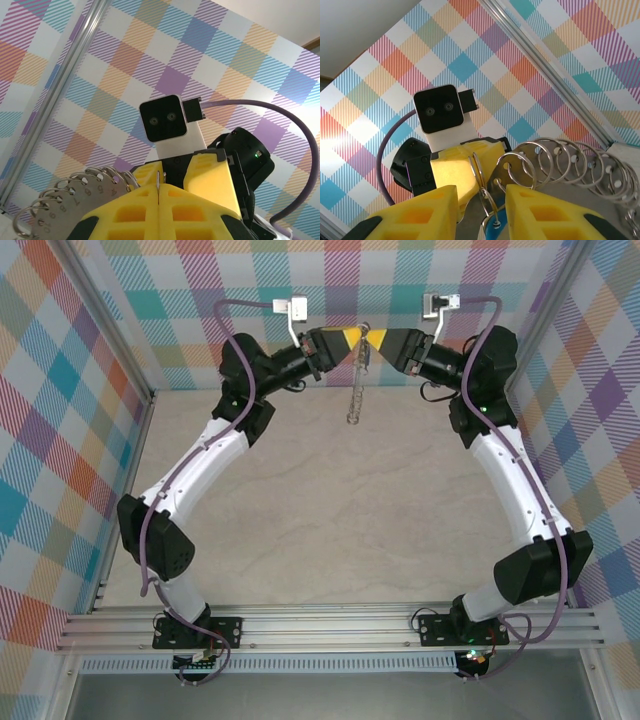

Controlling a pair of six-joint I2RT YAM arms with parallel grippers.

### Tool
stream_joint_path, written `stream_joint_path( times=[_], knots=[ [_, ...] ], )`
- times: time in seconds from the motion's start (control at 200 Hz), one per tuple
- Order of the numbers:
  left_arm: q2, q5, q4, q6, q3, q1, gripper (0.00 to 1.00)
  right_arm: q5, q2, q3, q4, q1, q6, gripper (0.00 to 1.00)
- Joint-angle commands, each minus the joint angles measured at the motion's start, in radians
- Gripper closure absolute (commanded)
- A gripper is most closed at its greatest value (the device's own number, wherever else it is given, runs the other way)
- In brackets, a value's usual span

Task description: Put the keys on the keyring

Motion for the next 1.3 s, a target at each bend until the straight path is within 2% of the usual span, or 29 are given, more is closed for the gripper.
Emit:
stream_joint_path(
  times=[0.0, 0.115, 0.205, 0.26, 0.605, 0.95, 1.295],
  knots=[
    [0.009, 0.016, -0.050, -0.028, 0.082, 0.009, 1.00, -0.018, 0.006, 0.026, 0.042, 0.005, 0.000, 0.72],
    [0.031, -0.001, -0.096, -0.058, 0.119, 0.009, 1.00, -0.014, 0.005, 0.014, 0.027, 0.005, -0.014, 0.70],
    [0.043, -0.027, -0.115, -0.092, 0.132, 0.009, 1.00, -0.008, -0.005, 0.004, -0.001, 0.005, -0.040, 0.55],
    [0.052, -0.034, -0.122, -0.121, 0.143, 0.009, 1.00, -0.003, -0.015, -0.005, -0.020, 0.001, -0.054, 0.49],
    [0.092, -0.052, -0.176, -0.292, 0.188, 0.011, 1.00, 0.083, -0.099, -0.140, 0.011, -0.099, 0.001, 0.36],
    [0.071, -0.070, -0.214, -0.372, 0.141, 0.011, 1.00, 0.124, -0.143, -0.196, -0.046, -0.128, 0.059, 0.37],
    [0.071, -0.089, -0.128, -0.517, 0.058, 0.009, 1.00, 0.107, -0.139, -0.217, -0.037, -0.127, 0.114, 0.53]
  ],
)
